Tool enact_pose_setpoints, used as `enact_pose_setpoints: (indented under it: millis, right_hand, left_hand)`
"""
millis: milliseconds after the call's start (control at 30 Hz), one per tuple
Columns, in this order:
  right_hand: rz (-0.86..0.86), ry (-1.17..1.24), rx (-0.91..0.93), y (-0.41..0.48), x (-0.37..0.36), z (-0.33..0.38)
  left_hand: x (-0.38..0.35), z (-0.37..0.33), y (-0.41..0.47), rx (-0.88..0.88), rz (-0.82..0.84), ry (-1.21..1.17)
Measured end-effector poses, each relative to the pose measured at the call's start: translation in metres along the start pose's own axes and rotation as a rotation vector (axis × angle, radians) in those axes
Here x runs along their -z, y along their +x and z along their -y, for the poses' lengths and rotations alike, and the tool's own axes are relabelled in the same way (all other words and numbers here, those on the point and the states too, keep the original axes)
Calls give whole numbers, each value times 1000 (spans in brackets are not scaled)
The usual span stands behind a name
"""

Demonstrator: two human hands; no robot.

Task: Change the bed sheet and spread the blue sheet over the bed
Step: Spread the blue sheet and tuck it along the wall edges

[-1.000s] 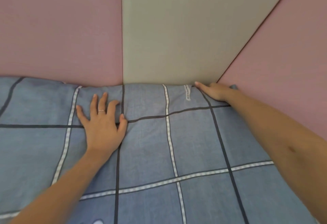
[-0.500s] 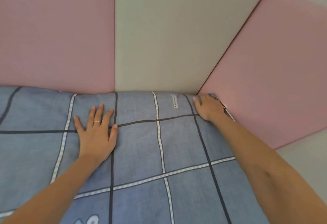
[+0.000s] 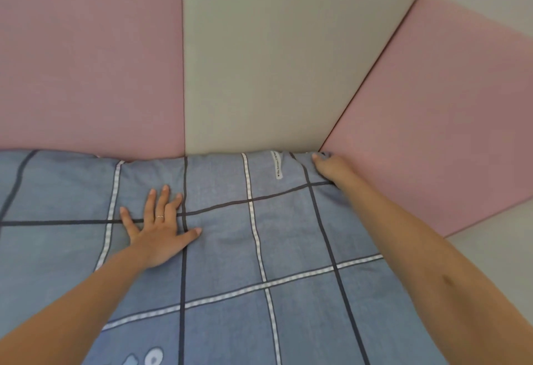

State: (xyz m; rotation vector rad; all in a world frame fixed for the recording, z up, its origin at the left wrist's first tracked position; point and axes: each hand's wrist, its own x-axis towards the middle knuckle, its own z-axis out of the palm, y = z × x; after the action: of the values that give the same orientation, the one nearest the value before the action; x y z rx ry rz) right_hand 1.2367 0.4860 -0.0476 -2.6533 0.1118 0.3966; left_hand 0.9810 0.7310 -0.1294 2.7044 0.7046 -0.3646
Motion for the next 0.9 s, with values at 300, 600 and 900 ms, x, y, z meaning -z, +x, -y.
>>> enact_pose_setpoints:
  millis: [300,600,900]
  right_hand:
    - [-452,-752,444,-2,0,6]
    - [-85,-242,106,21,31,25]
    - [-316,-1094,693,4,35,33]
  left_hand:
    - [0,2,1,15,26,10]
    - [-2,4,7,13,22,23]
    - [-4,8,4,-62,-107,-42]
